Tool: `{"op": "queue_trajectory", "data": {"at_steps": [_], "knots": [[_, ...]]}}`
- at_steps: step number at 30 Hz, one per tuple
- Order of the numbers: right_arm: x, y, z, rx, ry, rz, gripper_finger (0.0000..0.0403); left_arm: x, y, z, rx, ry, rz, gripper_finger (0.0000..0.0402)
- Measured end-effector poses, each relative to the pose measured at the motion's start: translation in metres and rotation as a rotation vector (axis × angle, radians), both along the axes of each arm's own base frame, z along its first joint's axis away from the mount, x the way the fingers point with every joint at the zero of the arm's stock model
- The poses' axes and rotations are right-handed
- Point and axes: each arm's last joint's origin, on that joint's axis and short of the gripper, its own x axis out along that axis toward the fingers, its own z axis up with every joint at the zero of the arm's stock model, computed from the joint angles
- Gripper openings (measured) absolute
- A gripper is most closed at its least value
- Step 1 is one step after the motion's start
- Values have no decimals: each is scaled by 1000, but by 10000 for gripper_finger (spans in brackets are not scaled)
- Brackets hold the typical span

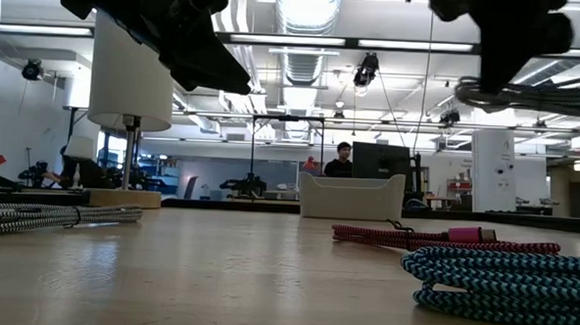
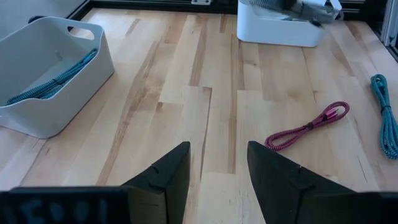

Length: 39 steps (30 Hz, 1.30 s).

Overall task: Pick & Place USB Port
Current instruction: Put the right white striped charger cable into the white striped bin

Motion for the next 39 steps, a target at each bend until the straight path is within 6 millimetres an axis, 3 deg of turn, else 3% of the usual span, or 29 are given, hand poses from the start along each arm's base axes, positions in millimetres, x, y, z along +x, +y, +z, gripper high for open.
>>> {"op": "queue_trajectory", "data": {"at_steps": [18,28,39], "knots": [[-78,8,-4,55,93,-246,22,0,0,0,2,0,-1,165],[-115,8,-32,113,283,-390,22,0,0,0,3,0,-1,165],[-130,2,-66,76,438,-407,22,0,0,0,2,0,0,165]]}}
